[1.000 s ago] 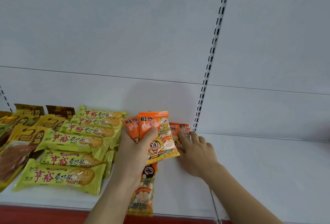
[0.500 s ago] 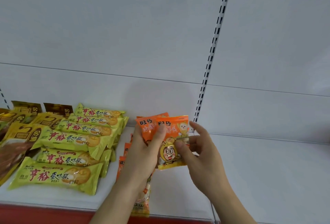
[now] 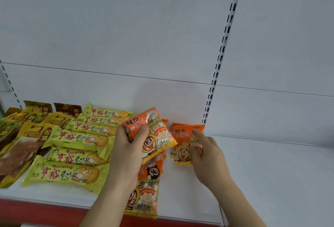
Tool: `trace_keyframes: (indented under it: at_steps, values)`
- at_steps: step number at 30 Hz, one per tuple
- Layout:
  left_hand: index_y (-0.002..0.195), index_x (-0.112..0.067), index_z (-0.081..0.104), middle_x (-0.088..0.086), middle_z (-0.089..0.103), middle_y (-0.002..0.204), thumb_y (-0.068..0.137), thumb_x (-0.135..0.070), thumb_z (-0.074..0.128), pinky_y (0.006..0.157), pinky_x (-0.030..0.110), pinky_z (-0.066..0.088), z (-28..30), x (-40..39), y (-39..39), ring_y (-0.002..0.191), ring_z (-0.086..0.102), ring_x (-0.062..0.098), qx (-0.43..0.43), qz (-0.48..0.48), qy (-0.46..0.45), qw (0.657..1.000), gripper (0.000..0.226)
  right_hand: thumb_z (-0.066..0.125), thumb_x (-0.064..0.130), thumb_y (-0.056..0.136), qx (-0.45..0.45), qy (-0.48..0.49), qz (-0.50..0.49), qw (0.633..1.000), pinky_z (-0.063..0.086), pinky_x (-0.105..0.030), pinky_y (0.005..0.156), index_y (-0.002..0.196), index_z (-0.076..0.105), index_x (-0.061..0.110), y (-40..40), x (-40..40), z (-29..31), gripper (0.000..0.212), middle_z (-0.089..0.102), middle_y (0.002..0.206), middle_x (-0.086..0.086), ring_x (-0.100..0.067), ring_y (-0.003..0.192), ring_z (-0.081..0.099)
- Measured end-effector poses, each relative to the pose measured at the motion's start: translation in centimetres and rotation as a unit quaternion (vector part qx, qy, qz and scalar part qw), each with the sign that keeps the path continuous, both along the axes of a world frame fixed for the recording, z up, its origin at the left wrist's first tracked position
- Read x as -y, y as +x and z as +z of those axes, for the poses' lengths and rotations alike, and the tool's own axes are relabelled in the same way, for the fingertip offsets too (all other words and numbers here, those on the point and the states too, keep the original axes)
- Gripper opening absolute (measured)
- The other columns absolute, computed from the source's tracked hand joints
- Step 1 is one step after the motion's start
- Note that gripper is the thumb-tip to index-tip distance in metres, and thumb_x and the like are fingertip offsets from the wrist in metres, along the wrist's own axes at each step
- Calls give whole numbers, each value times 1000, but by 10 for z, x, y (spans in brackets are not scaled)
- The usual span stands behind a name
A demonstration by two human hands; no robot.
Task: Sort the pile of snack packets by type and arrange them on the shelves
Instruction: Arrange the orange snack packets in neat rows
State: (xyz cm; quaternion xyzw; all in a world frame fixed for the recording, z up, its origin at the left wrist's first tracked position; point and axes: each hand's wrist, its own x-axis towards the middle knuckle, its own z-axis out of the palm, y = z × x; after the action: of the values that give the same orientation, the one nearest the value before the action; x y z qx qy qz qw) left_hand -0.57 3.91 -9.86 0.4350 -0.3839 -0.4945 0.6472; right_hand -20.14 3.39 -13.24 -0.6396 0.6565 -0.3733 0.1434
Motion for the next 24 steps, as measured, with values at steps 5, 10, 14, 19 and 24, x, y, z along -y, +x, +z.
trace_keyframes:
  at_steps: [5, 10, 14, 19, 24]
  values:
    - [117, -23, 59, 1, 79, 93, 98, -24, 67, 50, 37, 58, -1, -2, 0, 77, 78, 28, -2, -7, 11, 1000, 20, 40, 49, 100, -239, 89, -20, 967, 41, -35, 100, 147, 27, 40, 4, 0, -6, 49, 34, 143, -2, -27, 129, 37]
    - [118, -25, 61, 2, 78, 100, 97, -26, 68, 51, 34, 57, -6, 1, -4, 81, 79, 26, 6, -10, 13, 1000, 22, 29, 55, 101, -284, 103, -26, 953, 37, -42, 107, 151, 19, 41, 9, -1, -8, 54, 20, 158, -3, -29, 140, 30]
    - [118, -27, 62, -4, 78, 97, 94, -26, 72, 52, 32, 58, -7, 2, -10, 80, 79, 19, 20, -8, 1, 1000, 25, 34, 55, 100, -254, 103, -18, 962, 38, -43, 108, 152, 19, 40, 5, -2, -5, 56, 15, 161, -5, -32, 140, 30]
    - [115, -35, 60, -1, 78, 103, 83, -33, 82, 64, 47, 63, -7, -1, -18, 85, 79, 21, 73, -21, -10, 997, 39, 49, 51, 97, 88, -53, -34, 994, 48, -23, 92, 141, 49, 36, 9, -20, 17, 47, 58, 127, 17, -2, 120, 54]
    - [117, -37, 57, -4, 74, 103, 84, -38, 80, 48, 36, 59, -2, -12, -35, 77, 77, 13, 130, -42, -12, 991, 40, 64, 44, 92, 207, -34, 59, 976, 56, -22, 70, 106, 67, 35, 25, -38, 30, 17, 73, 88, 19, 1, 85, 69]
